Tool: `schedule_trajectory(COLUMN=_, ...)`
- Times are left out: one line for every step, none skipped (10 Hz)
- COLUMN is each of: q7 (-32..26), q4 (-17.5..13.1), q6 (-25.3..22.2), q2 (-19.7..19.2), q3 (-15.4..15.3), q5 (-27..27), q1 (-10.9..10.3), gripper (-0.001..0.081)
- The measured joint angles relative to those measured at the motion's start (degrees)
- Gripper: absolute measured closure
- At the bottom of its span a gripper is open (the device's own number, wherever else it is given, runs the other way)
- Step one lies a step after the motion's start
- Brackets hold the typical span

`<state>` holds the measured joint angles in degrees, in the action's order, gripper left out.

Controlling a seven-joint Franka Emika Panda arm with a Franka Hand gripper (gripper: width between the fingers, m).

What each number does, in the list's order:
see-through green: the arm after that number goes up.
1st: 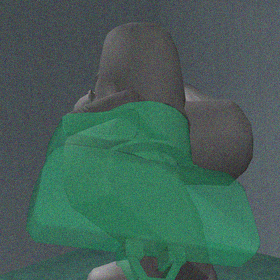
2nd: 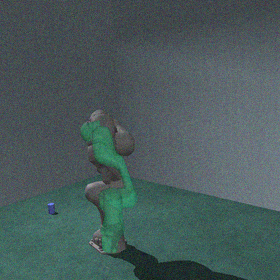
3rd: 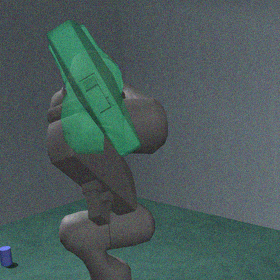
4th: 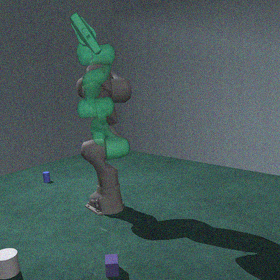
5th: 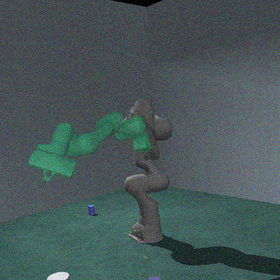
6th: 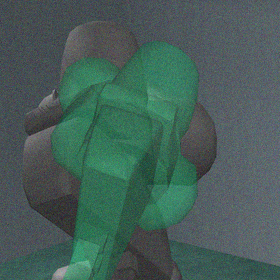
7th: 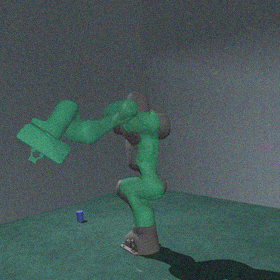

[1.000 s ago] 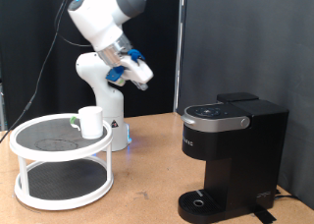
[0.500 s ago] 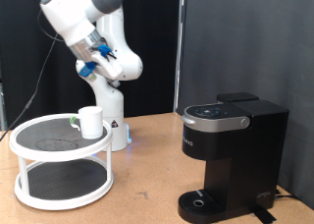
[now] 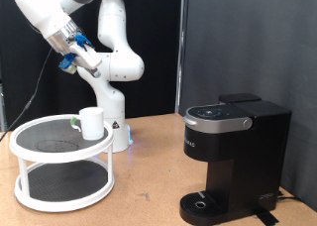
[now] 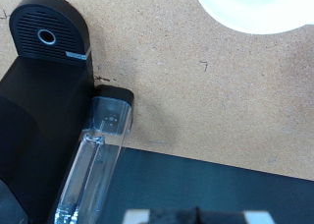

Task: Make a cup of coffee with the keurig machine

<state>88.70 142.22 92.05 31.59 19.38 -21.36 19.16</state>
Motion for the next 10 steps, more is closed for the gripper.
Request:
schedule_trajectory(q7=-0.09, q4=-0.03, q6=-0.43, q2=-0.10, q3=0.09, q5=0.34, q1=0.00, gripper=0.0801)
schedule_trajectory(q7=-0.64, q4=-0.13, q6=-0.75, q2=-0.23, q3=0.36, q5=0.74, q1=0.02, gripper=0.0801)
schedule_trajectory(q7=-1.37, q4=-0.28, q6=-0.82, q2=-0.32, q3=0.87, q5=1.55, q1=0.07, gripper=0.0801)
schedule_trajectory(q7=-1.78, q4=-0.52, q6=-0.83, q2=-0.48, q3=1.46, q5=2.92, q1=0.18, gripper=0.0801)
schedule_trajectory(q7=-2.30, q4=-1.16, q6=-1.97, q2=-1.03, q3=2.13, q5=4.29, q1=0.20, gripper=0.0801)
schedule_trajectory(q7=-2.85, q4=-2.02, q6=-2.83, q2=-2.06, q3=2.78, q5=5.20, q1=0.20, gripper=0.0801)
schedule_trajectory(q7=-3.64, q4=-2.91, q6=-3.78, q2=-3.25, q3=3.34, q5=5.80, q1=0.20, gripper=0.0801)
schedule_trajectory(q7=-4.64, q4=-3.86, q6=-4.35, q2=-4.42, q3=3.88, q5=5.97, q1=0.20, gripper=0.0801)
schedule_trajectory(q7=-5.89, q4=-4.58, q6=-4.21, q2=-5.22, q3=4.47, q5=5.97, q1=0.20, gripper=0.0801)
schedule_trajectory(q7=-7.07, q4=-5.10, q6=-4.18, q2=-5.55, q3=5.03, q5=5.97, q1=0.20, gripper=0.0801)
